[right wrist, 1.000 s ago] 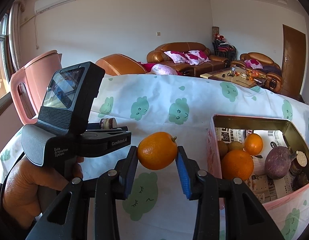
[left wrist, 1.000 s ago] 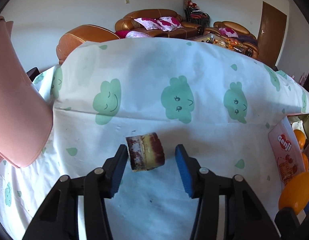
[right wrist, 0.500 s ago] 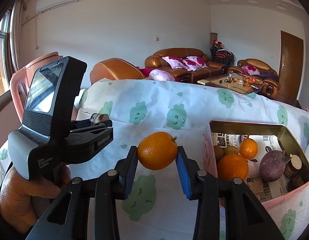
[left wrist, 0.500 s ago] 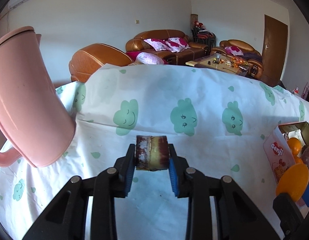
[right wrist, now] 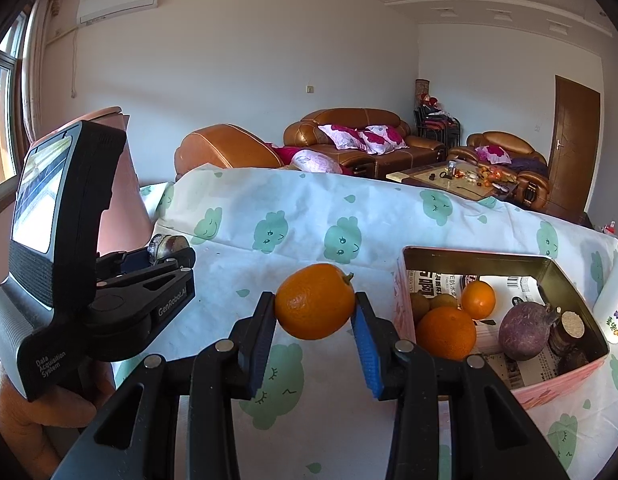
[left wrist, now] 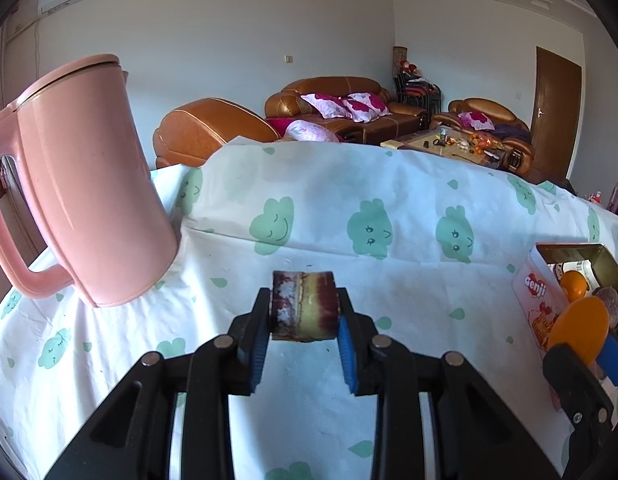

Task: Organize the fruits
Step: 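Carry the orange and cake roll over the tin box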

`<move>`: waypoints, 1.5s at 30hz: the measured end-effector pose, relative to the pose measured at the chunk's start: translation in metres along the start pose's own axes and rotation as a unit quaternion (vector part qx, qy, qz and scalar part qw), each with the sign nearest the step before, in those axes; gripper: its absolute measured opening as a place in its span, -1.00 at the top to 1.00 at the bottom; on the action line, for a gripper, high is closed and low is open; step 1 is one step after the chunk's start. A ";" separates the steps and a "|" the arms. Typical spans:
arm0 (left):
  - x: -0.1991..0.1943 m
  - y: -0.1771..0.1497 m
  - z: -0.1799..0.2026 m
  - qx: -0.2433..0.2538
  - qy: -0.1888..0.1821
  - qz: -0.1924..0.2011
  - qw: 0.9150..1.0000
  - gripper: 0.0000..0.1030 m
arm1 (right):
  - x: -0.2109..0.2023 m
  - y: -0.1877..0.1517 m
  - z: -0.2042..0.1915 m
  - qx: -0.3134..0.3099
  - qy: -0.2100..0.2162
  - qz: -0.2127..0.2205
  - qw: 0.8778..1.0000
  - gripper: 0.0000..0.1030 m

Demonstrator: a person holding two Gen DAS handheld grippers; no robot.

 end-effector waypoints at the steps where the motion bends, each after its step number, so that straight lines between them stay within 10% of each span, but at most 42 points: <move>1: -0.001 -0.001 0.001 0.000 0.000 0.000 1.000 0.37 | -0.001 -0.001 0.001 0.001 0.000 0.000 1.000 0.21; 45: -0.055 -0.017 0.124 0.048 -0.079 0.025 0.995 0.37 | -0.051 -0.012 0.112 0.022 -0.054 0.019 0.998 0.21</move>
Point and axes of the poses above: each gripper's, at about its wrist camera, not at the fingertips, and x roughly the way its jaws point, z to its right, y to its top, the point moved 8 cm from there along x, roughly the way its jaws point, and after that the axes turned 2 degrees about x, right-handed, at the moved point
